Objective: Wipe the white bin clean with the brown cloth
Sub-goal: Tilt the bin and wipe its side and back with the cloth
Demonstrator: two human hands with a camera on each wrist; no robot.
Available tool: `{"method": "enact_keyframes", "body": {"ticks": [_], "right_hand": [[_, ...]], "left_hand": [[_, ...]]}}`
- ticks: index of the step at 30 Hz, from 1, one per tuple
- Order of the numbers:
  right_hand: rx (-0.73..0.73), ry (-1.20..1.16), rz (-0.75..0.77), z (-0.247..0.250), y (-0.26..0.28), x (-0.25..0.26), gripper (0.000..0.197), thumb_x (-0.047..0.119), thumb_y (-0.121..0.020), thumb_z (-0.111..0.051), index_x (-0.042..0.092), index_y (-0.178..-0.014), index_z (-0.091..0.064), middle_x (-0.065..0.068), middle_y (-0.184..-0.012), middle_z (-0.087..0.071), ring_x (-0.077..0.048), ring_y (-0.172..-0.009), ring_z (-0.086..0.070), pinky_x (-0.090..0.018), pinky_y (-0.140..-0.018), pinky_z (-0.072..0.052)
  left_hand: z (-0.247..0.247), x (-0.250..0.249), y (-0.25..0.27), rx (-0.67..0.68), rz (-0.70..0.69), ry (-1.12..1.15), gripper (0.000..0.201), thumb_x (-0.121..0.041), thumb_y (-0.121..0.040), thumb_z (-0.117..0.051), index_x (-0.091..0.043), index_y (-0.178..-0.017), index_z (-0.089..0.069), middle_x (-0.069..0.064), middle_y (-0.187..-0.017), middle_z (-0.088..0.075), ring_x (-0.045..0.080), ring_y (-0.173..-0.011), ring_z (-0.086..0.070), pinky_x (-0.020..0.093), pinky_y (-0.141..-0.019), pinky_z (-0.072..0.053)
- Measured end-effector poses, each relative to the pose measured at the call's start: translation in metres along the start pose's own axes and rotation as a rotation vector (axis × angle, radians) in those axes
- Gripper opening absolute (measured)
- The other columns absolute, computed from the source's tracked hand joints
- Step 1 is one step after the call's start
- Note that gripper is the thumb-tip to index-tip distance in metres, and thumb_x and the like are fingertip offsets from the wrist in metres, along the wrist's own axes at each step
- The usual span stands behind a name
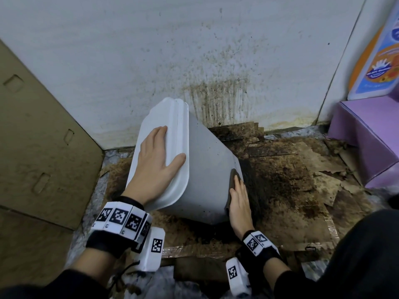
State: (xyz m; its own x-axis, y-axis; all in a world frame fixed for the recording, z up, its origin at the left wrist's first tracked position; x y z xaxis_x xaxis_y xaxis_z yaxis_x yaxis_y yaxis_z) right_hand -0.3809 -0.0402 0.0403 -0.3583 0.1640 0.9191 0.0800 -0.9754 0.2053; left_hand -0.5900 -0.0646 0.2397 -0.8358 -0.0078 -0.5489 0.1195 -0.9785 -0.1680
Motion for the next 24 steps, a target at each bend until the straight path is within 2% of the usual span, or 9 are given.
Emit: {"method": "enact_keyframes", "body": {"ticks": [2, 6, 11, 14, 16, 18, 20, 24], "right_hand": [[0.005, 0.023, -0.001, -0.002, 0.001, 0.014, 0.054, 0.028, -0.111, -0.021, 0.031, -0.164, -0.01, 0.003, -0.173, -0.004, -0.008, -0.158, 0.001, -0.036, -0.129, 0.0], [0.045, 0.004, 0.152, -0.011, 0.014, 0.063, 0.063, 0.042, -0.101, -0.014, 0.034, -0.163, -0.011, 0.009, -0.173, -0.005, -0.002, -0.157, 0.0, -0.036, -0.13, -0.003], [0.172, -0.028, 0.388, -0.02, 0.041, 0.127, 0.064, 0.045, -0.101, -0.011, 0.031, -0.163, -0.005, 0.014, -0.171, 0.001, 0.006, -0.154, 0.007, -0.022, -0.126, 0.002], [0.185, -0.004, 0.464, -0.021, 0.043, 0.128, 0.054, 0.033, -0.111, -0.019, 0.028, -0.164, -0.007, 0.014, -0.172, -0.001, 0.005, -0.155, 0.006, -0.022, -0.126, 0.003], [0.144, 0.022, 0.511, -0.02, 0.038, 0.114, 0.053, 0.033, -0.113, -0.022, 0.029, -0.164, -0.012, 0.016, -0.171, -0.006, 0.005, -0.155, 0.003, -0.023, -0.127, 0.001], [0.094, 0.021, 0.469, -0.017, 0.029, 0.089, 0.053, 0.041, -0.111, -0.021, 0.033, -0.163, -0.015, 0.018, -0.171, -0.01, 0.006, -0.155, 0.0, -0.028, -0.129, -0.003], [0.062, 0.021, 0.364, -0.012, 0.019, 0.056, 0.055, 0.046, -0.108, -0.019, 0.038, -0.162, -0.015, 0.019, -0.17, -0.01, 0.006, -0.155, 0.001, -0.036, -0.13, -0.006], [0.054, 0.031, 0.132, 0.005, 0.006, -0.004, 0.05, 0.034, -0.112, -0.023, 0.042, -0.159, -0.01, 0.013, -0.172, -0.004, 0.001, -0.156, 0.002, -0.041, -0.13, -0.004]], "left_hand": [[-0.001, 0.0, 0.0, 0.001, -0.003, -0.002, 0.094, -0.068, -0.083, -0.034, -0.017, -0.16, -0.016, -0.003, -0.165, -0.016, 0.011, -0.152, -0.009, 0.03, -0.121, -0.008], [-0.001, 0.0, -0.001, -0.007, -0.01, -0.008, 0.093, -0.068, -0.083, -0.034, -0.017, -0.16, -0.016, -0.003, -0.165, -0.016, 0.011, -0.152, -0.009, 0.03, -0.121, -0.008], [0.0, 0.005, -0.001, -0.003, 0.002, 0.004, 0.093, -0.067, -0.084, -0.036, -0.017, -0.16, -0.016, -0.001, -0.165, -0.016, 0.015, -0.152, -0.01, 0.039, -0.124, -0.012], [0.001, 0.01, 0.0, -0.01, 0.009, 0.006, 0.092, -0.066, -0.085, -0.037, -0.017, -0.16, -0.016, -0.001, -0.165, -0.016, 0.015, -0.152, -0.011, 0.037, -0.123, -0.012], [0.001, 0.012, 0.001, -0.023, 0.0, 0.014, 0.091, -0.066, -0.085, -0.038, -0.017, -0.159, -0.017, -0.001, -0.164, -0.018, 0.015, -0.151, -0.012, 0.035, -0.123, -0.012], [0.001, 0.012, 0.002, -0.022, -0.01, 0.023, 0.091, -0.065, -0.085, -0.038, -0.017, -0.159, -0.018, -0.002, -0.164, -0.018, 0.014, -0.151, -0.012, 0.031, -0.12, -0.01], [0.002, 0.011, 0.002, -0.012, -0.007, 0.034, 0.091, -0.066, -0.085, -0.038, -0.018, -0.159, -0.017, -0.003, -0.164, -0.018, 0.013, -0.151, -0.011, 0.031, -0.12, -0.01], [0.002, 0.01, 0.001, -0.013, -0.009, 0.035, 0.092, -0.068, -0.084, -0.038, -0.018, -0.159, -0.018, -0.003, -0.163, -0.019, 0.013, -0.15, -0.013, 0.034, -0.121, -0.012]]}}
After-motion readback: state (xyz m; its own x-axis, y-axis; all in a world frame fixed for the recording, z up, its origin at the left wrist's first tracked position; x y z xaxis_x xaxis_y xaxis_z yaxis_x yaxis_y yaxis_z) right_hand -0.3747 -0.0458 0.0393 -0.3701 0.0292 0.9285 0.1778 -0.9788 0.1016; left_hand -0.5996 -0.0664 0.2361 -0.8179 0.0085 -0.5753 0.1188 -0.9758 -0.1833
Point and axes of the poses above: each hand's wrist, its own y-axis away from the middle knuckle, its own z-axis out of the back of the hand, x = y × z, the point moved 1 cm from there along -y, towards the middle knuckle
